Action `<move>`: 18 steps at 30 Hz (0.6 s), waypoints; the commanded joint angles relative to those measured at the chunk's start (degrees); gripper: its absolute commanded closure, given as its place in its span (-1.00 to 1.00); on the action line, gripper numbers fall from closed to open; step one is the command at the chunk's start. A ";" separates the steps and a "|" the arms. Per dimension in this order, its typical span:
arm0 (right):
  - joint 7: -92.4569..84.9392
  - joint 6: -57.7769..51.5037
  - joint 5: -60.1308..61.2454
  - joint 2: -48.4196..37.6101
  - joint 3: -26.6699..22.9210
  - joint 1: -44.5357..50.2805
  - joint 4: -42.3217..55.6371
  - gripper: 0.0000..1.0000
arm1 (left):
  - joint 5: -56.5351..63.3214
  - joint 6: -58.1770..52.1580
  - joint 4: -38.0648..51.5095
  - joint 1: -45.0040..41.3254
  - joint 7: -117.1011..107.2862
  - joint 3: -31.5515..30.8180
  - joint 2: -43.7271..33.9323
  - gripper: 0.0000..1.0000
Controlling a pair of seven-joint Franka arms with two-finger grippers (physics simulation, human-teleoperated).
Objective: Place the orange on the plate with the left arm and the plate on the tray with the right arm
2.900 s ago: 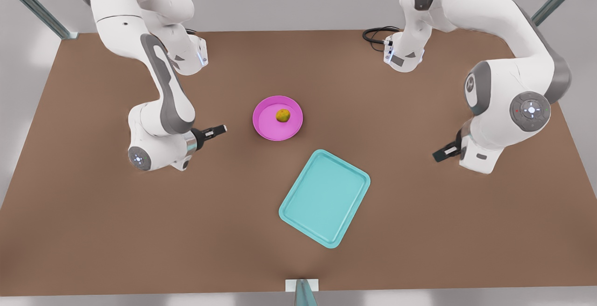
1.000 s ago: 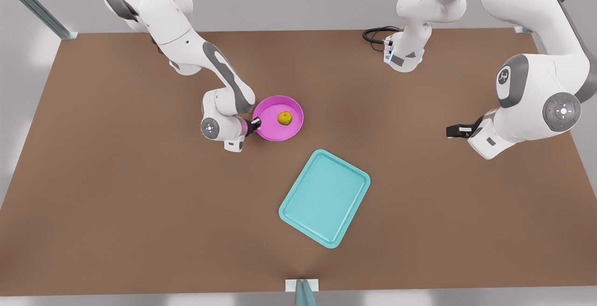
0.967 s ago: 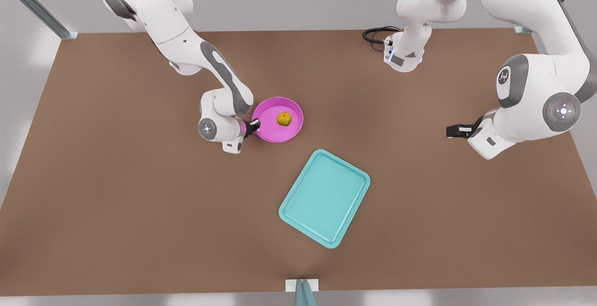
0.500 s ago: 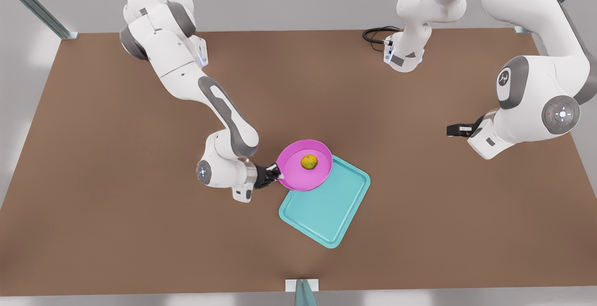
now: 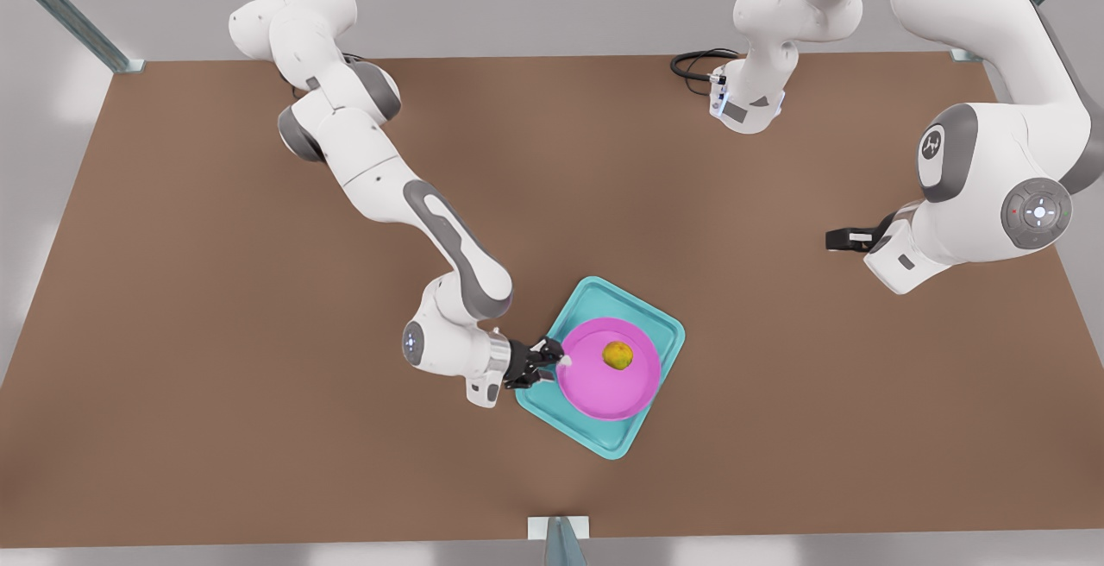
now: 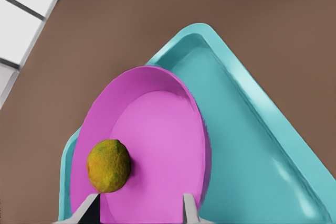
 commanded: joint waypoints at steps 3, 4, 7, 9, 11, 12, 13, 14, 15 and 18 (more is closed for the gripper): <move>2.43 -27.95 -7.22 -7.66 -14.52 -0.11 -0.13 -1.00 | 0.05 -0.18 0.09 0.00 0.21 0.00 -0.16 -1.00; 1.90 -43.60 -18.38 -13.46 -18.04 -0.63 -0.13 -1.00 | 0.05 -0.18 0.09 0.00 0.21 0.00 -0.16 -1.00; 2.25 -64.72 -36.84 -27.52 -22.26 -2.92 0.05 -1.00 | 0.05 -0.18 0.09 0.00 0.21 0.00 -0.07 -1.00; 2.95 -71.57 -44.23 -35.78 -23.58 -3.70 0.49 -1.00 | 0.05 -0.18 0.09 0.00 0.21 0.00 -0.07 -1.00; 3.13 -75.70 -44.50 -40.62 -25.69 -3.71 -0.30 -1.00 | 0.05 -0.18 0.00 0.00 -0.05 0.00 0.11 -1.00; 4.71 -75.09 -45.55 -43.43 -25.17 -4.32 -3.72 -1.00 | 0.05 -0.27 0.00 0.00 -0.67 0.00 0.55 -1.00; 7.43 -72.28 -45.73 -48.09 -22.80 -5.90 -9.70 -1.00 | 0.14 -1.49 0.00 0.00 -0.67 0.00 0.90 -1.00; 10.34 -69.03 -47.57 -52.31 -18.05 -8.63 -14.80 -1.00 | 0.14 -2.90 0.09 0.09 -0.32 0.88 1.69 -1.00; 10.43 -66.65 -47.66 -55.22 -16.64 -9.95 -18.85 -1.00 | -0.21 -5.10 0.18 0.09 -0.05 1.58 2.83 -1.00; 10.43 -66.30 -48.01 -55.83 -16.29 -10.56 -19.29 -1.00 | -0.03 -7.04 0.26 0.09 0.12 1.67 4.06 -1.00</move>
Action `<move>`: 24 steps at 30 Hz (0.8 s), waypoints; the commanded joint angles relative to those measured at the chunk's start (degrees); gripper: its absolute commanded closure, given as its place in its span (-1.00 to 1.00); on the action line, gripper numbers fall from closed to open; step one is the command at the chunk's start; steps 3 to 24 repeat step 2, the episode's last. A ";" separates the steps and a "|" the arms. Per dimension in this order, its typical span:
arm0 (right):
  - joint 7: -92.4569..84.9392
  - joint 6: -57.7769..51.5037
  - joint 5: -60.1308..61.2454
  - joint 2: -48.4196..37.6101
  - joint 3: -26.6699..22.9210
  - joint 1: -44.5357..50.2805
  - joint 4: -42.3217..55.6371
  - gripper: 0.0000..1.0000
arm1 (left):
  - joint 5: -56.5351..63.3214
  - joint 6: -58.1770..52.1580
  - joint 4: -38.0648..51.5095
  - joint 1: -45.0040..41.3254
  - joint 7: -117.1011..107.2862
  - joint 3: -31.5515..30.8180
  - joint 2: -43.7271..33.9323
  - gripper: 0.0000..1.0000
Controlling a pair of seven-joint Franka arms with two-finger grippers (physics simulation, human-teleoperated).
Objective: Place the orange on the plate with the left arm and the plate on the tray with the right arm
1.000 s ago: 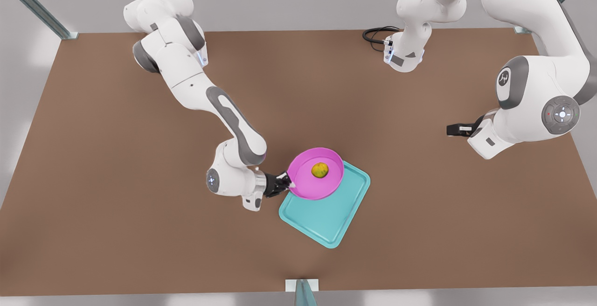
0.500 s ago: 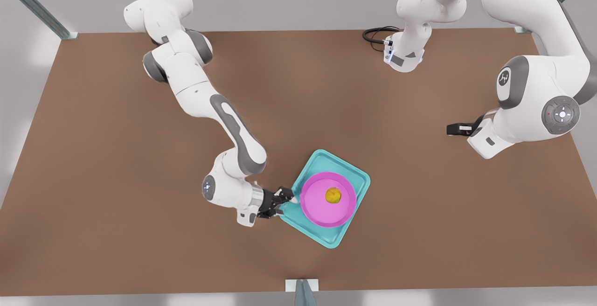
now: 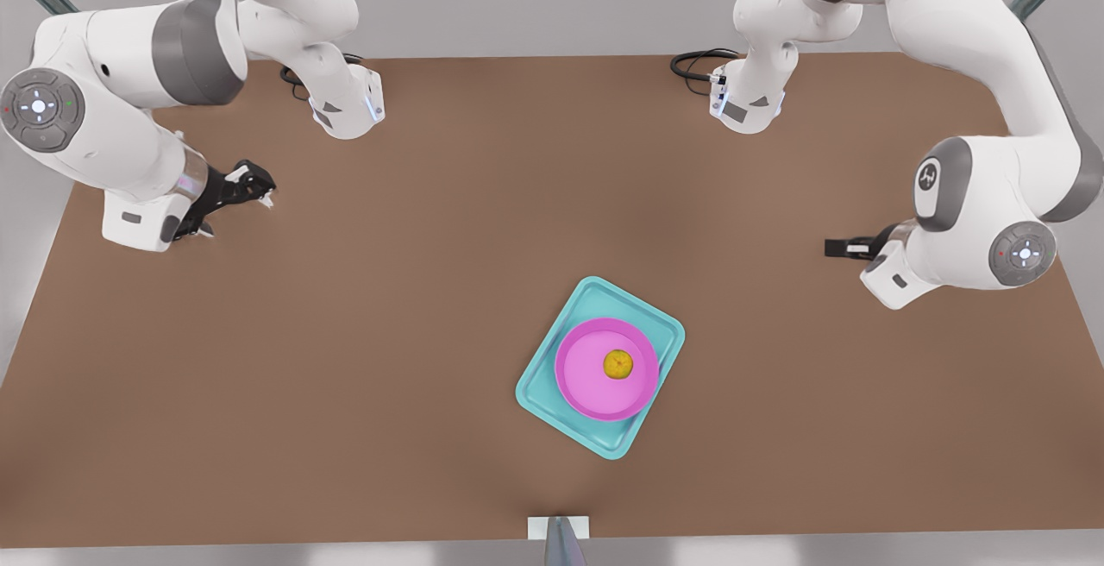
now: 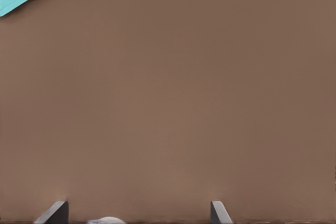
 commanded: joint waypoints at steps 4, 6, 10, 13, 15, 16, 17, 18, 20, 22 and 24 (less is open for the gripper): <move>6.34 -3.34 -1.89 -0.54 0.43 -0.24 -0.39 -1.00 | -0.03 -2.76 0.10 -0.04 -0.02 0.07 0.41 -1.00; 6.34 -3.34 -1.89 -0.54 0.43 -0.24 -0.39 -1.00 | -0.03 -2.76 0.10 -0.04 -0.02 0.07 0.41 -1.00; 6.34 -3.34 -1.89 -0.54 0.43 -0.24 -0.39 -1.00 | -0.03 -2.76 0.10 -0.04 -0.02 0.07 0.41 -1.00; 6.34 -3.34 -1.89 -0.54 0.43 -0.24 -0.39 -1.00 | -0.03 -2.76 0.10 -0.04 -0.02 0.07 0.41 -1.00; 6.34 -3.34 -1.89 -0.54 0.43 -0.24 -0.39 -1.00 | -0.03 -2.76 0.10 -0.04 -0.02 0.07 0.41 -1.00; 6.34 -3.34 -1.89 -0.54 0.43 -0.24 -0.39 -1.00 | -0.03 -2.76 0.10 -0.04 -0.02 0.07 0.41 -1.00; 6.34 -3.34 -1.89 -0.54 0.43 -0.24 -0.39 -1.00 | -0.03 -2.76 0.10 -0.04 -0.02 0.07 0.41 -1.00; 6.34 -3.34 -1.89 -0.54 0.43 -0.24 -0.39 -1.00 | -0.03 -2.76 0.10 -0.04 -0.02 0.07 0.41 -1.00; 6.34 -3.34 -1.89 -0.54 0.43 -0.24 -0.39 -1.00 | -0.03 -2.76 0.10 -0.04 -0.02 0.07 0.41 -1.00; 6.34 -3.34 -1.89 -0.54 0.43 -0.24 -0.39 -1.00 | -0.03 -2.76 0.10 -0.04 -0.02 0.07 0.41 -1.00; 6.34 -3.34 -1.89 -0.54 0.43 -0.24 -0.39 -1.00 | -0.03 -2.76 0.10 -0.04 -0.02 0.07 0.41 -1.00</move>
